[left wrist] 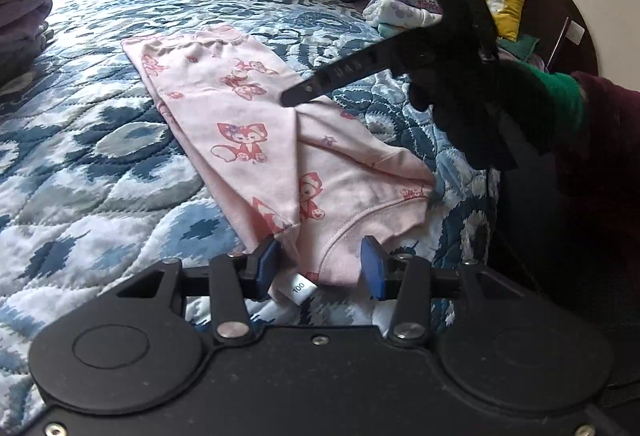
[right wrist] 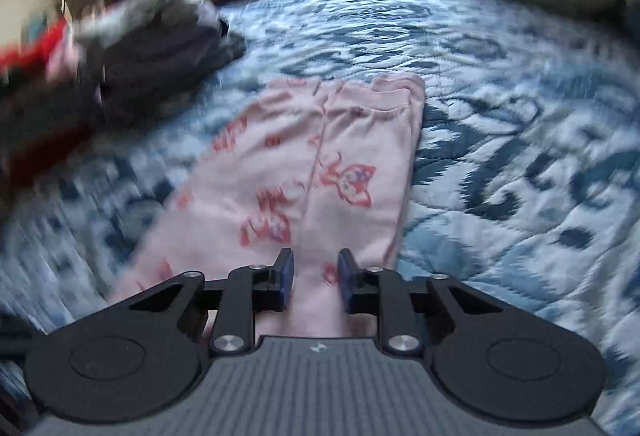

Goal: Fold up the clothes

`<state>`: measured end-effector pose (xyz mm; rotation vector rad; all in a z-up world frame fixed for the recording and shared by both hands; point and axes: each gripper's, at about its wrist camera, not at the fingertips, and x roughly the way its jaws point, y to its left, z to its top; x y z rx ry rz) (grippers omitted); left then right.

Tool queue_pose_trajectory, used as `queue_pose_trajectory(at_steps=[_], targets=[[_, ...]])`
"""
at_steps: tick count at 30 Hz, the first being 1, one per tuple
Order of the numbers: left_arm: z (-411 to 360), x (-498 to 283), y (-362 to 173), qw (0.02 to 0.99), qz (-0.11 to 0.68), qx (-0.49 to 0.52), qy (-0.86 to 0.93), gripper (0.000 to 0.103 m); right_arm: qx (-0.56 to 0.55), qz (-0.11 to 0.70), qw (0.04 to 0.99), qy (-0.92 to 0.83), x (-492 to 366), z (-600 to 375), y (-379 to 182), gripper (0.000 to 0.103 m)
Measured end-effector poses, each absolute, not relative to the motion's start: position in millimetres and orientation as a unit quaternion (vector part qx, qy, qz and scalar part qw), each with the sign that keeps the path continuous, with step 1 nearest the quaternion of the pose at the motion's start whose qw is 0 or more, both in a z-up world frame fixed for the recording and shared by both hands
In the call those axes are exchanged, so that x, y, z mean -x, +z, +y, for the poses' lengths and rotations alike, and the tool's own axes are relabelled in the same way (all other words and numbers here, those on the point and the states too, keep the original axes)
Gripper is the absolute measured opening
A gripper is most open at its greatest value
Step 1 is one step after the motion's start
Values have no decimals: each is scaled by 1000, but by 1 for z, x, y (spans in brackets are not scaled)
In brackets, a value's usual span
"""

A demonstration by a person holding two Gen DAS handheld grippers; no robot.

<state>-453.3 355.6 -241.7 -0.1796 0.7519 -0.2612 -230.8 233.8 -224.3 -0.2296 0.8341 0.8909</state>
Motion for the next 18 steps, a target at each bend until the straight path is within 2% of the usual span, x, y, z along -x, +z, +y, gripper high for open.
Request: queue_pose_trajectory(at_steps=[4, 10, 12, 13, 16, 18], targets=[[359, 465, -230, 923, 360, 66, -117, 43, 125, 375, 823, 408, 245, 229, -213, 24], [377, 470, -216, 941, 315, 97, -76, 42, 103, 315, 816, 474, 267, 234, -191, 24], [373, 461, -218, 943, 310, 98, -70, 40, 122, 319, 806, 484, 274, 240, -202, 23], [370, 456, -220, 943, 312, 93, -68, 34, 136, 325, 800, 485, 277, 243, -210, 24], [358, 444, -228, 940, 325, 71, -71, 34, 160, 335, 789, 490, 287, 243, -223, 25], [354, 439, -231, 940, 326, 67, -75, 32, 124, 351, 785, 495, 286, 232, -218, 24]])
